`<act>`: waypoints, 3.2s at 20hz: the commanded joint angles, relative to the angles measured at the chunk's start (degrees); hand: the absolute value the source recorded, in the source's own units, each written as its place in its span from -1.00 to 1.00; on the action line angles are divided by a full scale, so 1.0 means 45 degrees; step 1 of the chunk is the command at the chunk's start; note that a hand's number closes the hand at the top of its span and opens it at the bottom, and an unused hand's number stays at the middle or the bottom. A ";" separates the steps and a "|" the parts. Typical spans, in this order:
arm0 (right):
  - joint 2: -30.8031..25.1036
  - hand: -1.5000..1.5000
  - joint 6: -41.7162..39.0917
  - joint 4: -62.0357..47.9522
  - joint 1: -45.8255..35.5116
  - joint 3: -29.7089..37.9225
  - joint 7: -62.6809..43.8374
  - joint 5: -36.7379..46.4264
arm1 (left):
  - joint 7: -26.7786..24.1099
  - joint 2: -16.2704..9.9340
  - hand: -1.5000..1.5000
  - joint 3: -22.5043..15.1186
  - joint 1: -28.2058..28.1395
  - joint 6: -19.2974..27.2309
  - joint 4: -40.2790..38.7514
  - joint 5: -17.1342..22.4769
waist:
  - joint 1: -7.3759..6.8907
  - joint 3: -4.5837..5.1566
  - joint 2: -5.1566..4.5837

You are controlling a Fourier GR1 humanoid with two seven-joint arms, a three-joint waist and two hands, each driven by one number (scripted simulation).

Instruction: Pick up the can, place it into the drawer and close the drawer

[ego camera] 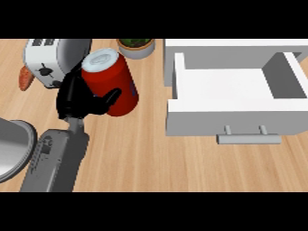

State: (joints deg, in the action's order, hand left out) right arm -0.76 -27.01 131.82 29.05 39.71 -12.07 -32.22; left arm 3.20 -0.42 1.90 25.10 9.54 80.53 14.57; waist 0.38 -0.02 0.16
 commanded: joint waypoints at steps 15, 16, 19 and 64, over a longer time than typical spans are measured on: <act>0.0158 -1.00 0.0037 0.0092 0.0151 -0.0285 -0.0187 -0.0135 | 0.2142 0.0093 1.00 -0.1211 0.5756 0.3489 -0.2165 -0.0375 | 0.0170 0.0001 -0.0030; -0.0401 -1.00 0.0580 0.0337 -0.0981 -0.0008 -0.1295 -0.0202 | 0.1777 0.0093 1.00 -0.1840 0.6356 0.4230 -0.2788 -0.0021 | 0.0182 0.0006 -0.0064; -0.0682 -1.00 0.0075 -0.0455 -0.0893 0.0489 -0.0645 -0.0632 | 0.1906 0.0093 1.00 -0.1534 0.7381 0.4200 -0.3558 -0.0123 | 0.0195 -0.0001 -0.0044; -0.0399 -1.00 0.0706 0.0081 -0.2369 -0.0713 -0.1646 0.0379 | -0.1940 0.0093 -1.00 -0.7870 1.2200 0.7818 -1.1860 0.8021 | 0.1237 -0.0027 -0.0307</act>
State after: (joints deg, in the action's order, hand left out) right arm -2.50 -23.87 132.29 18.90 36.70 -19.31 -30.47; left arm -4.90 -0.01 -31.66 79.74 42.56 28.43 48.66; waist 5.26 -0.12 -1.04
